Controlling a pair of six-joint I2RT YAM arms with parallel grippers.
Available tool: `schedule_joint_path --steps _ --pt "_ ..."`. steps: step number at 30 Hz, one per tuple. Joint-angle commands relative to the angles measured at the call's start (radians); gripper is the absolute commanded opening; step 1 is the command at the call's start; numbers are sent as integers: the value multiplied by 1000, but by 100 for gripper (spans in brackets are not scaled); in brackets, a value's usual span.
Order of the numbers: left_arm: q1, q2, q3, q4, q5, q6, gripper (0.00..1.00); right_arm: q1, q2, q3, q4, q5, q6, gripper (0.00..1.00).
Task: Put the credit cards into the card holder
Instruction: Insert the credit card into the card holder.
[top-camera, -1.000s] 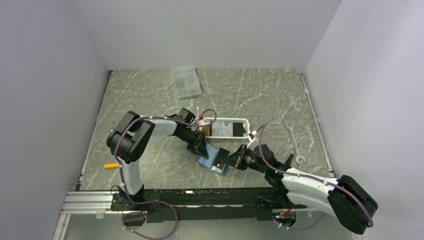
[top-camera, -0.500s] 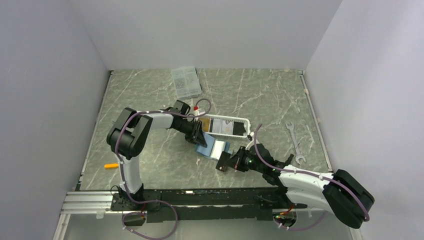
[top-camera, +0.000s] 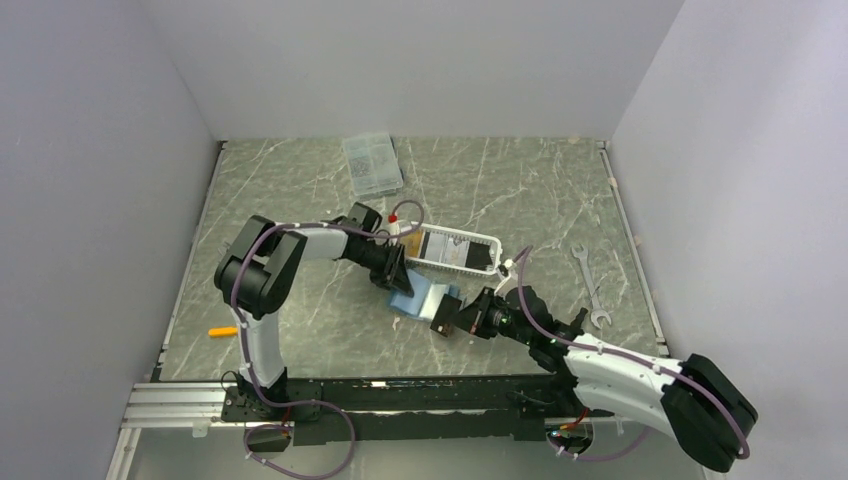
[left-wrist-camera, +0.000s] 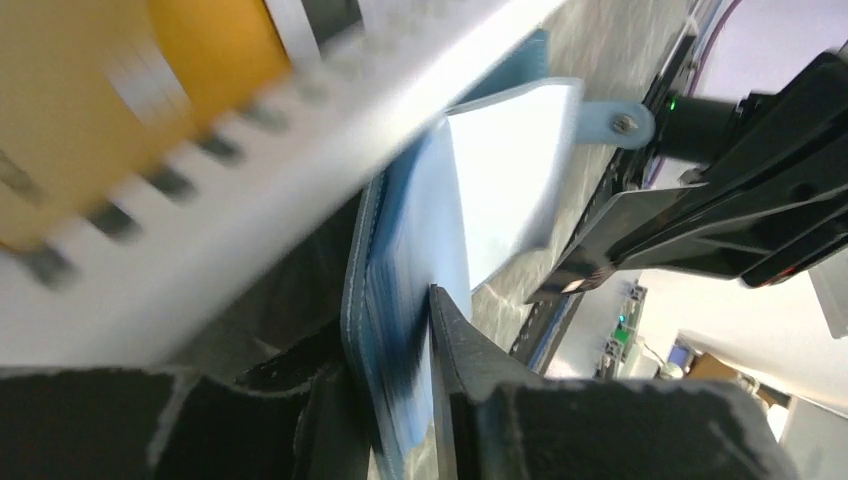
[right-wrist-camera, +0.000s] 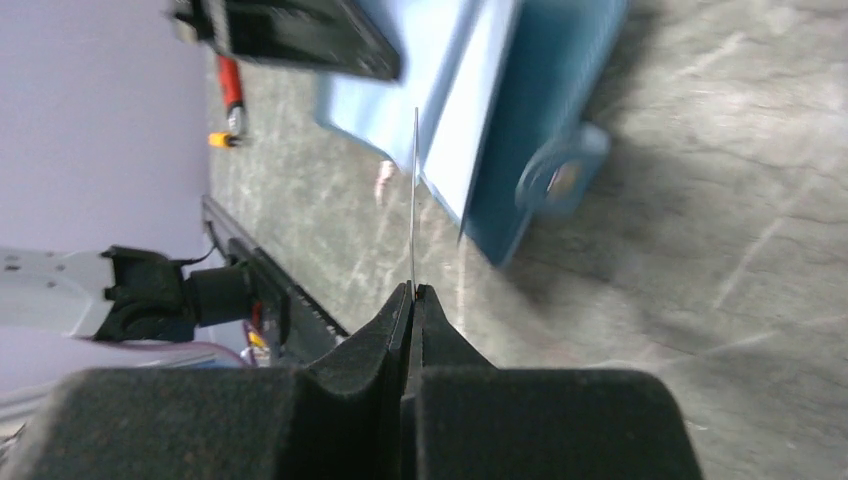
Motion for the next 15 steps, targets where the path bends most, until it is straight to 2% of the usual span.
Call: schedule_joint_path --steps 1,5,11,15 --pt "-44 -67 -141 -56 26 13 30 8 -81 6 31 -52 -40 0" --pt "-69 -79 -207 -56 70 -9 33 17 -61 0 80 -45 -22 0" --pt "-81 -123 -217 -79 41 12 39 97 188 33 202 -43 18 0" --pt "-62 -164 -202 -138 15 59 41 133 281 51 217 -51 24 0"
